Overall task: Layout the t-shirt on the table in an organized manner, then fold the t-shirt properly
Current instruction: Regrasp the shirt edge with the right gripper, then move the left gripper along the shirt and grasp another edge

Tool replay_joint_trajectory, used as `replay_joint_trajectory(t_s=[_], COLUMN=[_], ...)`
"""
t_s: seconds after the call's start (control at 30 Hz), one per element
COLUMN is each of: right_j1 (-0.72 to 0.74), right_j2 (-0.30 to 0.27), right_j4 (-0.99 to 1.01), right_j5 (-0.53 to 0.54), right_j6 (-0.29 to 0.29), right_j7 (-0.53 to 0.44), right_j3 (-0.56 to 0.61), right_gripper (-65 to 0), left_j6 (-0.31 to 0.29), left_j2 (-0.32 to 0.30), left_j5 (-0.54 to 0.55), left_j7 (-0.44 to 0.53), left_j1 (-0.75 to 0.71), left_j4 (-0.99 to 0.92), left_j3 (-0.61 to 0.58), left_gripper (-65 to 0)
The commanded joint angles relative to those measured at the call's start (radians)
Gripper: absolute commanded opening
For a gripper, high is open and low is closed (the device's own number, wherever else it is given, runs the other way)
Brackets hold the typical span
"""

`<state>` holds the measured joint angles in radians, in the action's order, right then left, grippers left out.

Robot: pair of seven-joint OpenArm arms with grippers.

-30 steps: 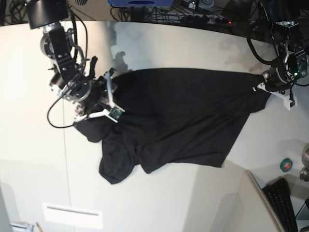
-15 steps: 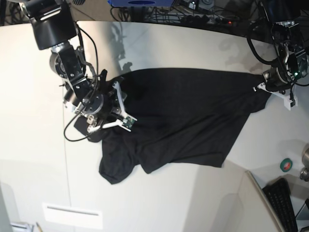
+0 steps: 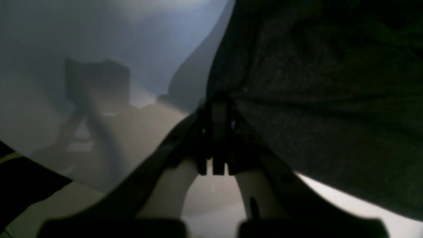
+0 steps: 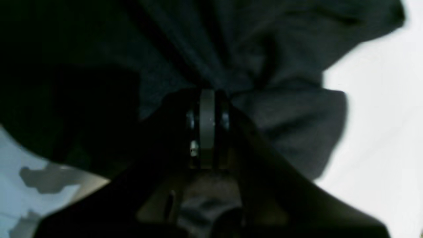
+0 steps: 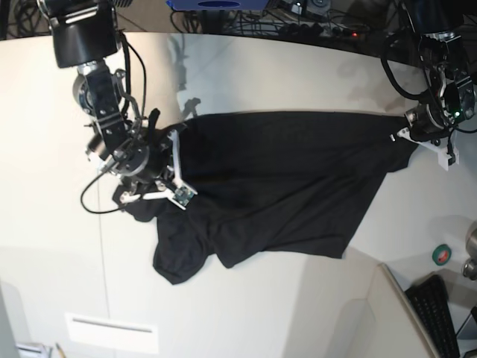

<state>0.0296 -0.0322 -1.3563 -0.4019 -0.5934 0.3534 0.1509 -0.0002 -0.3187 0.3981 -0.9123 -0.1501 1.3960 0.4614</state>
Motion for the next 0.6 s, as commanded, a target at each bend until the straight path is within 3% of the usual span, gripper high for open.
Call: replay_joint_trajectory(t_s=[0.0, 0.17, 0.2, 0.33, 0.37, 0.43, 0.57], right_j1=[0.002, -0.023, -0.027, -0.043, -0.044, -0.046, -0.056], right_j2=[-0.002, -0.005, -0.005, -0.005, -0.005, -0.005, -0.005], right_j4=[-0.047, -0.079, -0.079, -0.079, -0.079, -0.079, -0.084], right_j5=[0.005, 0.005, 0.005, 0.005, 0.005, 0.005, 0.005], right_j6=[0.005, 0.005, 0.005, 0.005, 0.005, 0.005, 0.005], right_j7=[-0.015, -0.014, -0.014, -0.014, -0.014, -0.014, -0.014], right_j3=[-0.006, -0.009, -0.009, -0.006, -0.006, -0.006, -0.006], right_gripper=[-65.0, -65.0, -65.0, -65.0, -65.0, -65.0, -65.0], left_j6=[-0.001, -0.001, -0.001, -0.001, -0.001, -0.001, -0.002], left_j2=[-0.018, -0.017, -0.017, -0.017, -0.017, -0.017, 0.01], left_j5=[0.0, 0.003, 0.005, 0.006, 0.006, 0.006, 0.008], left_j7=[0.006, 0.005, 0.005, 0.005, 0.005, 0.005, 0.005], left_j1=[0.01, 0.007, -0.003, -0.029, -0.036, -0.052, -0.079], left_j4=[0.019, 0.019, 0.019, 0.019, 0.019, 0.021, 0.095], left_j3=[0.006, 0.006, 0.006, 0.007, 0.007, 0.009, 0.119], left_gripper=[-65.0, -65.0, -57.3, -14.3, -7.1, 0.0, 0.0])
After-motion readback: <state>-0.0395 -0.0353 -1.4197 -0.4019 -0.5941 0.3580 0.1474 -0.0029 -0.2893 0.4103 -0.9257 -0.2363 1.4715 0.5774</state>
